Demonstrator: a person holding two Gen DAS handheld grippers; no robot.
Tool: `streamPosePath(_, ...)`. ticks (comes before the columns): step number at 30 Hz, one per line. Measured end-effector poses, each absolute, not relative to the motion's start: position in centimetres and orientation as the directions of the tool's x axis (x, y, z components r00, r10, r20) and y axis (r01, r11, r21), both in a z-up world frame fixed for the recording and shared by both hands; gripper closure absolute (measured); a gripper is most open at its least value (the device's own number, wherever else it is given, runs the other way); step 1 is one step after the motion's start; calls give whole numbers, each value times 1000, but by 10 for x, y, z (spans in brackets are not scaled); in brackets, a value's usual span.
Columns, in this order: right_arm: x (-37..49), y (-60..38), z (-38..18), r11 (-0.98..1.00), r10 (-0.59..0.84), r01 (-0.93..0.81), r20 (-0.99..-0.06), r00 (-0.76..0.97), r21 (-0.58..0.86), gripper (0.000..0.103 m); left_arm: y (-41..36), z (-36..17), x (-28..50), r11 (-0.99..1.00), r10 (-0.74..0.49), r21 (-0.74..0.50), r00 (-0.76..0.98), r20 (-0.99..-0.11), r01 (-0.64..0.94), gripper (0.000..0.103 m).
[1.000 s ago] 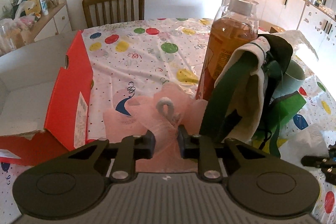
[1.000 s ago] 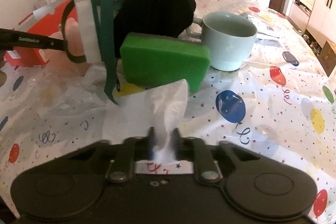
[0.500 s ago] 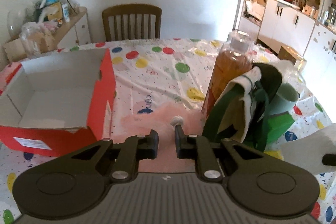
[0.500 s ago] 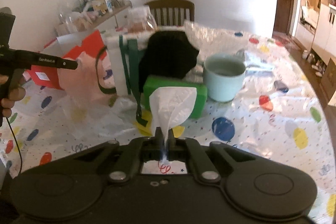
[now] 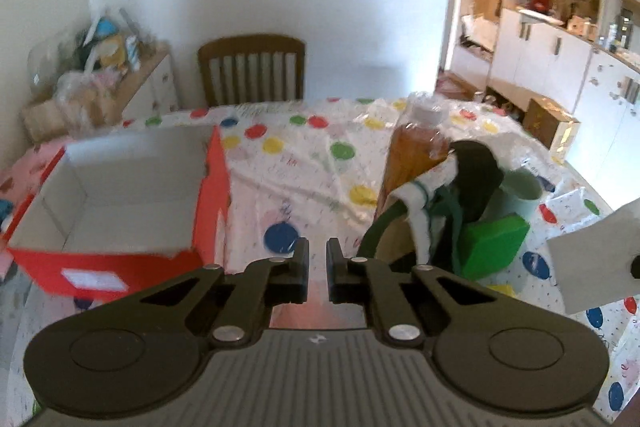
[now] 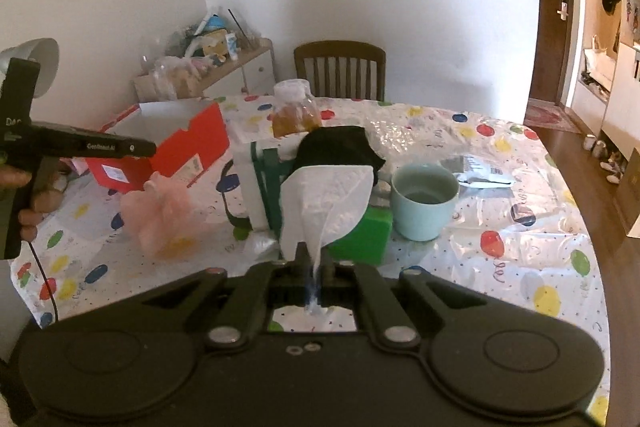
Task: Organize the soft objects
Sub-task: 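Carry the pink puff with the left tool while the right tool carries the tissue over the red box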
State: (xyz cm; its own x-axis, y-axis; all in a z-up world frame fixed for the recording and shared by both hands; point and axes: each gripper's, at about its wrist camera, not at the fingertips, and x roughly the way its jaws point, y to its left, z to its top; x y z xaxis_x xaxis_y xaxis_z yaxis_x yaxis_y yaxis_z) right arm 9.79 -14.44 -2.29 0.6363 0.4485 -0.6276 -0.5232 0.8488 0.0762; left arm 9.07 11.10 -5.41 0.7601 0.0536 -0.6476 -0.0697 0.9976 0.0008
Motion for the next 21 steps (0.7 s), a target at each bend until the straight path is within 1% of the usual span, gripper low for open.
streamPosePath(3,94,-146,-23,844,460,-529,-627,628,89,101,117,-61,85,995,64,-14,742,-668,-97,94)
streamPosePath(6,91,-147,-26,842,463,-532,-633,620,95,100,125,-69,79,991,80,-24,731,-677,-132,88)
streamPosePath(7,90,-148,-27,841,465,-532,-634,618,99,100,127,-71,77,989,86,-27,728,-681,-142,78)
streamPosePath(8,90,-149,-28,840,467,-532,-636,615,102,100,129,-73,76,988,88,-32,724,-684,-151,62)
streamPosePath(9,89,-150,-29,841,467,-531,-637,613,104,100,131,-75,74,987,90,-37,724,-684,-157,48)
streamPosePath(10,89,-151,-30,842,466,-529,-639,612,107,100,132,-77,72,985,96,-38,728,-679,-166,23)
streamPosePath(11,89,-151,-31,842,467,-528,-641,609,112,100,133,-79,68,984,106,-37,738,-667,-174,13)
streamPosePath(13,90,-153,-32,844,466,-523,-646,605,120,100,134,-83,68,984,106,-36,745,-659,-172,11)
streamPosePath(14,91,-153,-33,845,465,-520,-648,604,122,100,135,-88,72,984,106,-34,734,-671,-173,8)
streamPosePath(15,91,-154,-35,846,464,-519,-650,602,124,100,137,-93,77,983,110,-31,722,-683,-179,7)
streamPosePath(18,93,-154,-39,850,456,-511,-664,593,128,100,140,-111,90,979,131,-22,701,-701,-205,7)
streamPosePath(21,94,-153,-42,852,447,-508,-677,585,123,100,143,-128,103,976,119,-40,674,-729,-216,7)
